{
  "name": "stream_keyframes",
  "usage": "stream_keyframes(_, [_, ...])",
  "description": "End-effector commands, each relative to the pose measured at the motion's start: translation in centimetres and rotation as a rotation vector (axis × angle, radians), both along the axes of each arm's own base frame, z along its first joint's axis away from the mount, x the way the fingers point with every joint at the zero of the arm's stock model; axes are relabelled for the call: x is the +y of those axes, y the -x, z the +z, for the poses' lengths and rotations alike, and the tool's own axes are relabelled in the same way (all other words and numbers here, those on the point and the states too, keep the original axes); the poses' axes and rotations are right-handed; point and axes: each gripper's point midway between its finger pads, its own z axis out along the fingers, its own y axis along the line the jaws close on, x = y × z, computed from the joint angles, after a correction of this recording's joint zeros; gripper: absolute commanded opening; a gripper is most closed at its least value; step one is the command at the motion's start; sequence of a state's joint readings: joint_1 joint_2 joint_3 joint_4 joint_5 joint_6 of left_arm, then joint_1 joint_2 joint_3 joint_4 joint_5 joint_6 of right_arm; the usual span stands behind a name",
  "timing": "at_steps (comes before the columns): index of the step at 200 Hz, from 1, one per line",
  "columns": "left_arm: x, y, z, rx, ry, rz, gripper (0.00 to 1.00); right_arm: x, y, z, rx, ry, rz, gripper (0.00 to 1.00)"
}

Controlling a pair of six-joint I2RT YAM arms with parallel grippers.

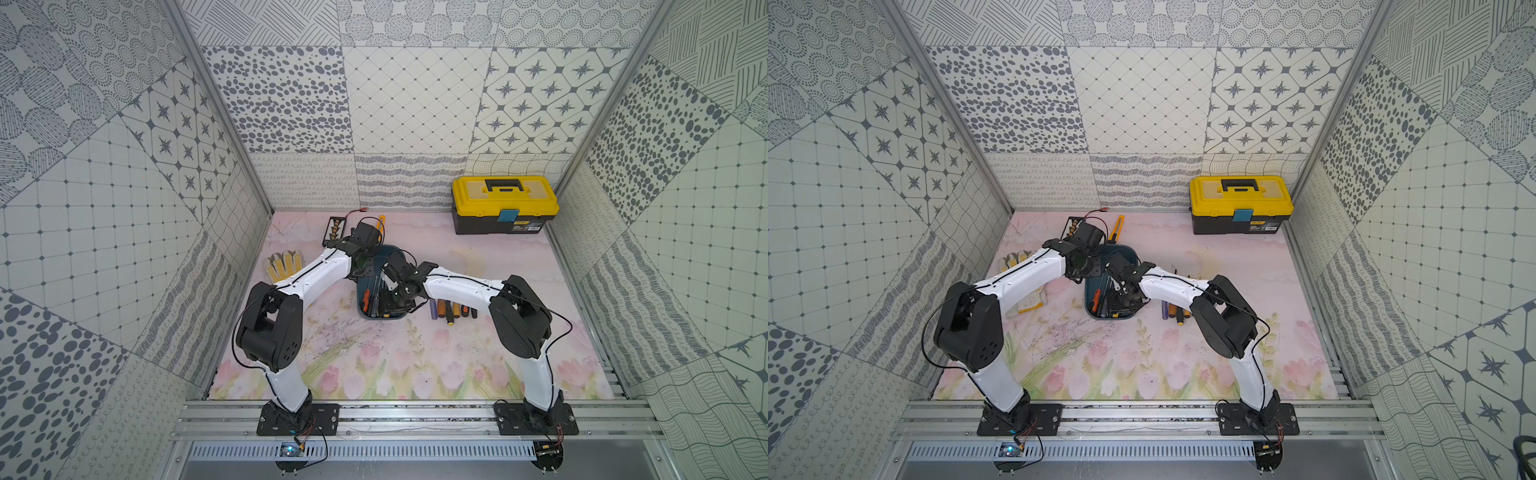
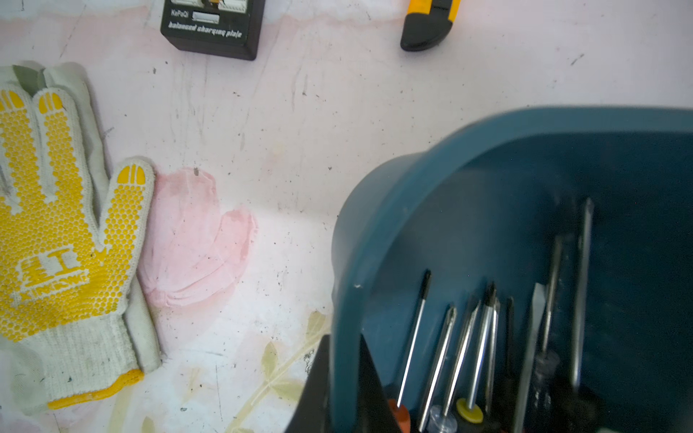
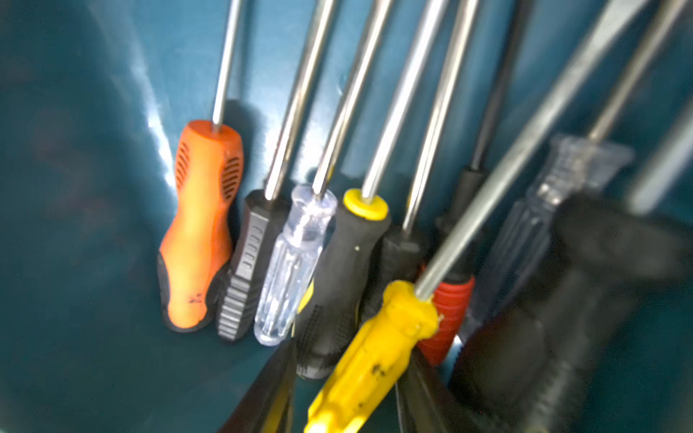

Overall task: Take out the screwdriver from the storage box
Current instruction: Pick up the screwdriver from the storage box.

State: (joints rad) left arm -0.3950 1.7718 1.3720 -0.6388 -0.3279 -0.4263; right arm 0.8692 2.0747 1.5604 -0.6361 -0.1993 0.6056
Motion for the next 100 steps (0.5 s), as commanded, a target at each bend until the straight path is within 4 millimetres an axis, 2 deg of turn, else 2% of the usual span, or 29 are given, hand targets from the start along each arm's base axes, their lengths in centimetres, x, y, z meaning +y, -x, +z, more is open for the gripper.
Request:
stream_keyframes(1, [-0.2, -0.6, 0.3, -0.027, 0.025, 0.018, 0.00, -0.1, -0.3, -1.3, 0.004, 0.036, -0.011, 0.39])
stream_keyframes(38, [-0.5, -0.6, 0.4, -0.027, 0.050, 0.019, 0.00, -0.4, -0.3, -1.6, -0.001, 0.051, -0.015, 0.26])
stream_keyframes(65, [-0.4, -0.5, -0.1, -0.016, 0.039, 0.021, 0.00, -0.6, -0.6, -1.0, -0.023, 0.052, -0.020, 0.20])
stream_keyframes(100, [-0.3, -0.5, -0.3, -0.010, 0.033, 0.022, 0.00, -0.5, -0.7, 0.0, -0.055, 0.037, 0.002, 0.16])
